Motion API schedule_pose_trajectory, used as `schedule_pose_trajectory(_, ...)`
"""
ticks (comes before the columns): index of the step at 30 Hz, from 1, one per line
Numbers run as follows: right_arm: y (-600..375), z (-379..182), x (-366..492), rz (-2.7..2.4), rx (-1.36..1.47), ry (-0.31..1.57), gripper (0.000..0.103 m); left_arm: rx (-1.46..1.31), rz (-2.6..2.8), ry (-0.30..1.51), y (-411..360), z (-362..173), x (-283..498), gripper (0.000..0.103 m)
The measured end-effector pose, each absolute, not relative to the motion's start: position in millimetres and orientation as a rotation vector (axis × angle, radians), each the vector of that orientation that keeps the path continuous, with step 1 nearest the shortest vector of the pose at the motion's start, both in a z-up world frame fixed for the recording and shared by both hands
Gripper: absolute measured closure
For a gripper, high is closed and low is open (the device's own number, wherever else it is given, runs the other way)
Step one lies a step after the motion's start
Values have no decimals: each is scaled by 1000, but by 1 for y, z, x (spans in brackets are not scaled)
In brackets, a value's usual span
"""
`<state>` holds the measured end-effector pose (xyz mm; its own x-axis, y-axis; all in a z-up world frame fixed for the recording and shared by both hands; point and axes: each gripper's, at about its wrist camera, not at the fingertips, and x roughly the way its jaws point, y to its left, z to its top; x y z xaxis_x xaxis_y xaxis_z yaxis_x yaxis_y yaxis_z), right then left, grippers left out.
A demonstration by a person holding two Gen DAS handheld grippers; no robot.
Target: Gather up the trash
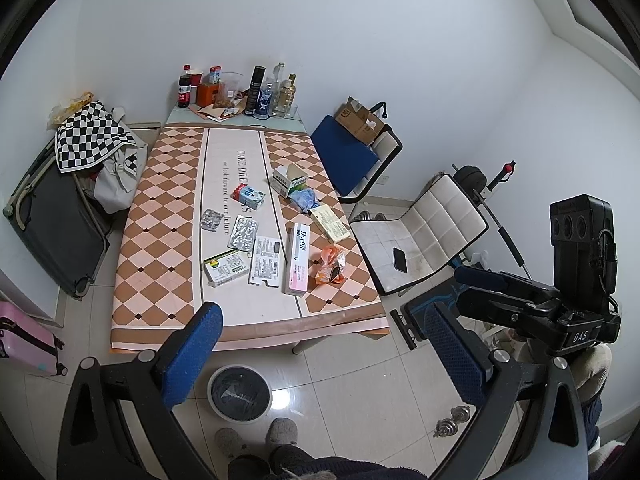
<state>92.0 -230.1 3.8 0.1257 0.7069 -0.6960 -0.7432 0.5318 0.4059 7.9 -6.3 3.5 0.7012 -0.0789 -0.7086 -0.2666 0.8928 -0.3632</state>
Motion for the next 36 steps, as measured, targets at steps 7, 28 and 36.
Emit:
schedule_pose_trajectory(7, -230, 4, 90, 1056, -46, 986, 0, -469, 107, 794, -9, 5, 6, 0)
schedule_pose_trajectory(28, -240, -112, 177, 555, 199, 1152, 0, -312, 456, 1049, 37, -132, 102, 0)
schedule_pose_trajectory(36, -233, -245, 326, 400, 231, 1327, 6, -363, 553, 1274, 76, -245, 203, 1)
